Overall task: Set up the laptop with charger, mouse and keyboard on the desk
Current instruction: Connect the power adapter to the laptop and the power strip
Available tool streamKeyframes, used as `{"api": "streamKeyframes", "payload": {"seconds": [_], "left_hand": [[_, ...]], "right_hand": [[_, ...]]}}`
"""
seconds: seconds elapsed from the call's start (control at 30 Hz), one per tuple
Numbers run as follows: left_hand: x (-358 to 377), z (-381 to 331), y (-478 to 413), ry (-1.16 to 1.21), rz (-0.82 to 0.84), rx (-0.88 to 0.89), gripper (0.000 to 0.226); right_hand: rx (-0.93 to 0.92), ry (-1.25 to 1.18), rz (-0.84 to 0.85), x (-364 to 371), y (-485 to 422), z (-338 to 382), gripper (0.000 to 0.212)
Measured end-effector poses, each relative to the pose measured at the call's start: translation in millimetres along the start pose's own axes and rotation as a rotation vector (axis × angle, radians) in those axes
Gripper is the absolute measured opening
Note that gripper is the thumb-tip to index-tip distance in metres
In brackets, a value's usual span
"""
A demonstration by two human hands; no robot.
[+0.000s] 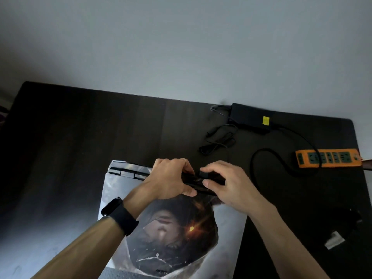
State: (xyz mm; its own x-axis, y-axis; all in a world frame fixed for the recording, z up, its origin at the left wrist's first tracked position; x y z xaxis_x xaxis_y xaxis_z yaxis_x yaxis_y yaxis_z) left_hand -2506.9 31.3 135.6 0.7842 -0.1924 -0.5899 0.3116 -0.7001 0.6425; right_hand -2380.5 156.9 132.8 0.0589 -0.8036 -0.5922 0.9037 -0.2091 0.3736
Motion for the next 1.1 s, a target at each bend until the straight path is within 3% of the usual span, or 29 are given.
{"api": "streamKeyframes", "payload": {"seconds": [0.17,0.3,0.37,0.5,0.67,1.1], "left_hand": [[21,12,-16,-0.048,0.091,-0.031,0.054],[29,19,-38,-0.043,0.14,-0.052,0.053],[29,24,-47,-0.046,0.151,-0.059,0.055],[23,31,-61,-0.038,0.171,-0.066,0.058],[2,32,-73,-0.016,0.139,-0.079,0.062],[7,33,-76,-0.172,0.025,-0.059,0.063]], "right_hand": [[0.074,-0.002,-0.11,33,14,-26,0.038],[0.21,-0.163,-0.433,26,17,-43,0.028],[0.311,-0.154,-0.541,19,17,-55,0.034],[0.474,-0.082,-0.521,27,21,-75,0.058],[0.491,-0.098,-0.444,67,37,-77,0.074],[0.519,-0.227,-0.569,76,40,-75,0.076]]}}
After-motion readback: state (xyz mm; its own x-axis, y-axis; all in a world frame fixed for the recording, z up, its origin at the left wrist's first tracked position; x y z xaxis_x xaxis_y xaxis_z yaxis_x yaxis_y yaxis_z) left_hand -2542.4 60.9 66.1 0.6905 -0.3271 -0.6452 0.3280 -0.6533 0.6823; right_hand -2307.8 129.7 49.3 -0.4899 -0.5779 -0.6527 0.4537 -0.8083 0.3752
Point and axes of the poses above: each hand's wrist, its own y-axis away from the middle knuckle, its own x-axis out of the palm, z = x × y, the point moved 5 cm from there along -y, towards the middle knuckle, and after that the axes turned 6 degrees about z, right-handed, at the moved point
